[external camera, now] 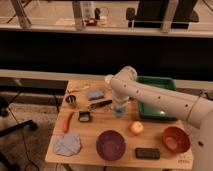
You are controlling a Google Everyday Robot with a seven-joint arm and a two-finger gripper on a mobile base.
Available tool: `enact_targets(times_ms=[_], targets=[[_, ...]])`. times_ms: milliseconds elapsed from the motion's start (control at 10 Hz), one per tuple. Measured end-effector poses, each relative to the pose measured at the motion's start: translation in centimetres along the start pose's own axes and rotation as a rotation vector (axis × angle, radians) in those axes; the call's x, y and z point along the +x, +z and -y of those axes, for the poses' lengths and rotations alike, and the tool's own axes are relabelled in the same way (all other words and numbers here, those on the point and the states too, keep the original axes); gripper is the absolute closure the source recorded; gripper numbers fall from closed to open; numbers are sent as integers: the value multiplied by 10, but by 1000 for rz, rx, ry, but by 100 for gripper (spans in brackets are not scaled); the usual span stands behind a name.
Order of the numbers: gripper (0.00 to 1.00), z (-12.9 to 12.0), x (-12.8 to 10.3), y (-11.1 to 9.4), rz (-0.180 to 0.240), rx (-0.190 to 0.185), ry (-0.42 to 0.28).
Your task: Place fork in plastic cup
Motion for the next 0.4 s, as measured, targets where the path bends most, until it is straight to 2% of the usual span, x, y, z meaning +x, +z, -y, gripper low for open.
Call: enact_targets(times_ms=[400], targets=[[98, 0, 13, 7, -9, -4, 22]])
